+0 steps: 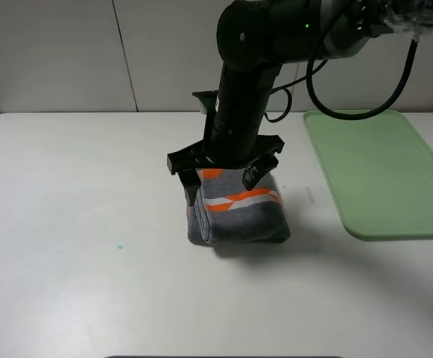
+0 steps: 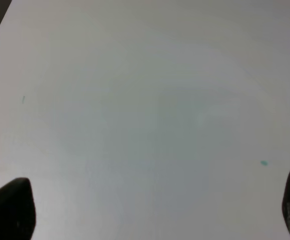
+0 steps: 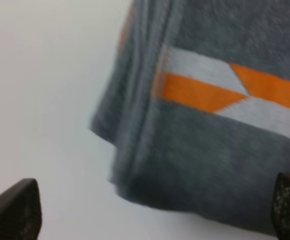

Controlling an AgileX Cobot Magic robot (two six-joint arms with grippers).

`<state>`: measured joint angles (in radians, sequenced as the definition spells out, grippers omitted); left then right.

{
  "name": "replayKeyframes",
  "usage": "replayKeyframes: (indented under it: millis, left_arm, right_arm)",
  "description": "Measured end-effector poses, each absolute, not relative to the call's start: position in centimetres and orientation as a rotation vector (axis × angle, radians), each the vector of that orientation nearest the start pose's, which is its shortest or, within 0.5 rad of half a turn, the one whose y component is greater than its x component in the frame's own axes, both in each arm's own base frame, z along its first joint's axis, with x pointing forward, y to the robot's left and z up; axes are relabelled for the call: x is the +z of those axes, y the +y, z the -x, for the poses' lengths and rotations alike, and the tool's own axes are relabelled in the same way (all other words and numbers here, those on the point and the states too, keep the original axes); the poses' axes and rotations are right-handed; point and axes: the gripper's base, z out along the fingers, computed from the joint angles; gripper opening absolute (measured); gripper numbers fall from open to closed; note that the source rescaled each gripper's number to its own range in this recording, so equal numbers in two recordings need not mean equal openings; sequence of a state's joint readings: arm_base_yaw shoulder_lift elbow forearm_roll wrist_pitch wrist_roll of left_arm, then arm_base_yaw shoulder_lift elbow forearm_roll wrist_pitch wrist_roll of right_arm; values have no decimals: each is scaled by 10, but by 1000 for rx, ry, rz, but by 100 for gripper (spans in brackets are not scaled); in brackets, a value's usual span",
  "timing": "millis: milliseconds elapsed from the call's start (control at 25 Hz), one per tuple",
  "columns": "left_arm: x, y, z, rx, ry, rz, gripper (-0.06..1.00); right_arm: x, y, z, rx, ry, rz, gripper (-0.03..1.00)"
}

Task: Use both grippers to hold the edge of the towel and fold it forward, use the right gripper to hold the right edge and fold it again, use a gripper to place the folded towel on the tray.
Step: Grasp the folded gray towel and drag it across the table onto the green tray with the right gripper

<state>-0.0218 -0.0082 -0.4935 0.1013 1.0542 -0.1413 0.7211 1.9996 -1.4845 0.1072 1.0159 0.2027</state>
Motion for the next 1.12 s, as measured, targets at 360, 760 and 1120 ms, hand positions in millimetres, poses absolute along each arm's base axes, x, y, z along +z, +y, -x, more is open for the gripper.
replayKeyframes:
  millis: [360,760,1120]
  left_arm:
    - [276,8,5,18,2028,126,100]
    - [276,8,5,18,2028,126,100]
    - [276,8,5,18,2028,126,100]
  right_arm:
    - [190,244,-325,139,2911,637,100]
    - [162,211,-357,114,2940,531,100]
    - [134,196,-369,68,2987,536,100]
